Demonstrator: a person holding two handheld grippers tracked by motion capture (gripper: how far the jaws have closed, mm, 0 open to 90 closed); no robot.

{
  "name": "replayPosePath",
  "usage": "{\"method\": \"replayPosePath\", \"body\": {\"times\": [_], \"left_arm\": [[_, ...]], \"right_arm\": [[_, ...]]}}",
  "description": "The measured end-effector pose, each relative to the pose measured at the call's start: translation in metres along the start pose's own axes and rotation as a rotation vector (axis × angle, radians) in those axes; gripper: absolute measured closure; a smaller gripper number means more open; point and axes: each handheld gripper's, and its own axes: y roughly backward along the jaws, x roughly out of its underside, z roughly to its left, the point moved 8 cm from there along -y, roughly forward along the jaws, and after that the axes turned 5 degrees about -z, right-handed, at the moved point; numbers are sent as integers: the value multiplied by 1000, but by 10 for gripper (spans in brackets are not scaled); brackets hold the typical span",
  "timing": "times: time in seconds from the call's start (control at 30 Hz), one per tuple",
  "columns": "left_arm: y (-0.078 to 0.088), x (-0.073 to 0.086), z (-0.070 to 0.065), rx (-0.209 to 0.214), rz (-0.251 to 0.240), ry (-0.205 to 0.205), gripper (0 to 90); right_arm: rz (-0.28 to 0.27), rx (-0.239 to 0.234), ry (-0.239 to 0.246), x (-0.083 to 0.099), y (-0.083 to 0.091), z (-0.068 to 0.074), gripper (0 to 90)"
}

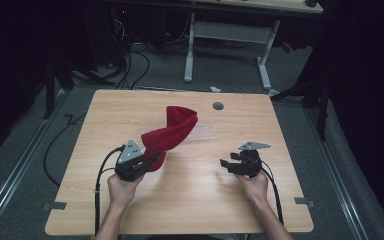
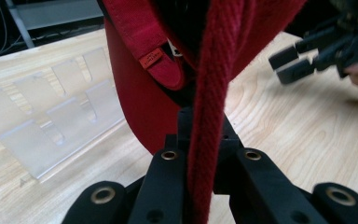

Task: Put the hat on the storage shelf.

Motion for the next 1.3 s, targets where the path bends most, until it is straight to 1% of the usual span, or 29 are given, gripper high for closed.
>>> {"method": "replayPosePath", "body": {"times": [0.07, 0.1, 0.2, 0.23, 0.3, 0.37, 0.47, 0.53, 0.63, 0.8, 0.9, 0.93, 1.07, 1.17, 1.2, 1.23, 1.3], "left_arm": [[-1, -4, 1, 6, -13, 27, 857], [-2, -6, 3, 4, -18, 33, 857], [-5, -11, 6, -2, -34, 43, 857], [-5, -12, 7, -1, -35, 42, 857], [-7, -17, 9, -3, -46, 52, 857], [-8, -21, 10, -7, -57, 62, 857], [-10, -29, 16, -16, -78, 90, 857], [-10, -34, 21, -30, -89, 92, 857], [-10, -44, 25, -36, -108, 118, 857], [-11, -61, 31, -50, -131, 127, 857], [-13, -69, 34, -62, -144, 124, 857], [-15, -72, 35, -68, -154, 130, 856], [-20, -76, 40, -74, -157, 136, 856], [-24, -79, 45, -77, -165, 164, 856], [-25, -80, 48, -81, -167, 165, 856], [-26, -81, 49, -85, -174, 172, 856], [-28, -85, 52, -92, -189, 175, 856]], "right_arm": [[5, 25, 20, 5, -3, -2, 417], [10, 38, 29, 7, -4, -4, 418], [17, 88, 45, 12, -7, -7, 424], [17, 107, 59, 13, -8, -9, 425], [25, 129, 70, 16, -10, -10, 426], [19, 140, 83, 18, -11, -11, 426], [7, 145, 81, 18, -11, -11, 424], [7, 148, 76, 18, -12, -11, 424], [5, 152, 77, 18, -12, -11, 417], [6, 155, 76, 18, -12, -10, 404], [8, 154, 74, 18, -13, -10, 395], [8, 154, 73, 18, -13, -10, 395], [8, 154, 72, 18, -13, -10, 393], [10, 154, 69, 18, -13, -9, 387], [10, 153, 70, 18, -13, -9, 382], [12, 153, 69, 18, -13, -9, 378], [11, 154, 69, 18, -13, -8, 375]]}}
